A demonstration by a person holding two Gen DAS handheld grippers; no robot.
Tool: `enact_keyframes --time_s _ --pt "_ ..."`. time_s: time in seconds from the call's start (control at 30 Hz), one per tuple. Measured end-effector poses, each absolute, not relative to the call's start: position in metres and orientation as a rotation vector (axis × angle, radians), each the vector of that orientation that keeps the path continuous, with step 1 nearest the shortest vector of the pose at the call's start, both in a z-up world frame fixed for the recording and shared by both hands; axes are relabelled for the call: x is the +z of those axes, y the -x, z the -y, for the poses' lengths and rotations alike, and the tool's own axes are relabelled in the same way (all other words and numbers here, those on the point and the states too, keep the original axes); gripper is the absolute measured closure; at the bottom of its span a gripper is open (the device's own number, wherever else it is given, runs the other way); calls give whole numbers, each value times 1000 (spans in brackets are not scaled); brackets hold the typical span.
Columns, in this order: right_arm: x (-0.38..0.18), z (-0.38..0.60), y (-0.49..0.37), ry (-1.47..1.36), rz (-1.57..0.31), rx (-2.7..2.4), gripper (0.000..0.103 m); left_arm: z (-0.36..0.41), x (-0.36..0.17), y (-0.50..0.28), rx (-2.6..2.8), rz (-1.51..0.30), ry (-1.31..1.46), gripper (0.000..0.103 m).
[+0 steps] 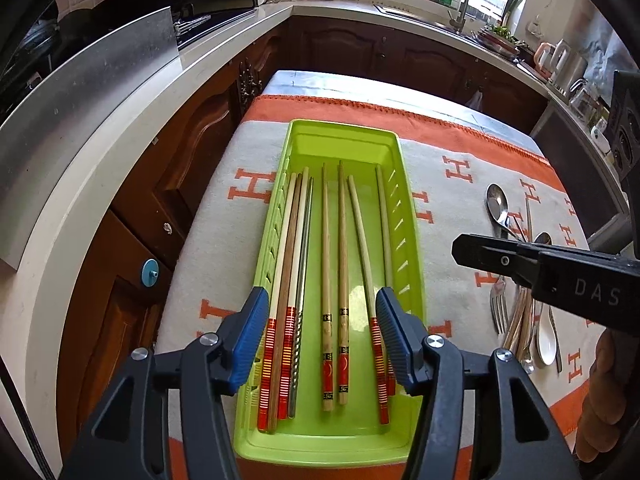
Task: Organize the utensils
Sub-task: 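Grasp the white ceramic spoon with the left gripper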
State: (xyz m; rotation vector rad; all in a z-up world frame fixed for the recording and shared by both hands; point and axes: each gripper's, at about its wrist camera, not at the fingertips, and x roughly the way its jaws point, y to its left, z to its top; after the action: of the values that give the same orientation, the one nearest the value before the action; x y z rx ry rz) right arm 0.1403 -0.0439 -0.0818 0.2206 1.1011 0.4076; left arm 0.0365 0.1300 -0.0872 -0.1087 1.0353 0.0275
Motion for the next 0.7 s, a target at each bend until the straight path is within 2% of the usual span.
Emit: enact_keyframes --time_s 0.13,0.5,0.6,0.7 --pt "-81 56 -122 -201 -1075 401 96 -116 -88 -34 5 -1049 95 45" --pt "-90 120 -81 -200 -1034 339 95 -63 -92 -31 -96 -1088 27 45" --pt "-94 142 -71 -213 -1020 297 86 -48 -93 -32 -131 -1099 20 45" --pt "-98 166 -63 -249 -1009 257 83 -32 -96 -33 -162 -1115 11 45"
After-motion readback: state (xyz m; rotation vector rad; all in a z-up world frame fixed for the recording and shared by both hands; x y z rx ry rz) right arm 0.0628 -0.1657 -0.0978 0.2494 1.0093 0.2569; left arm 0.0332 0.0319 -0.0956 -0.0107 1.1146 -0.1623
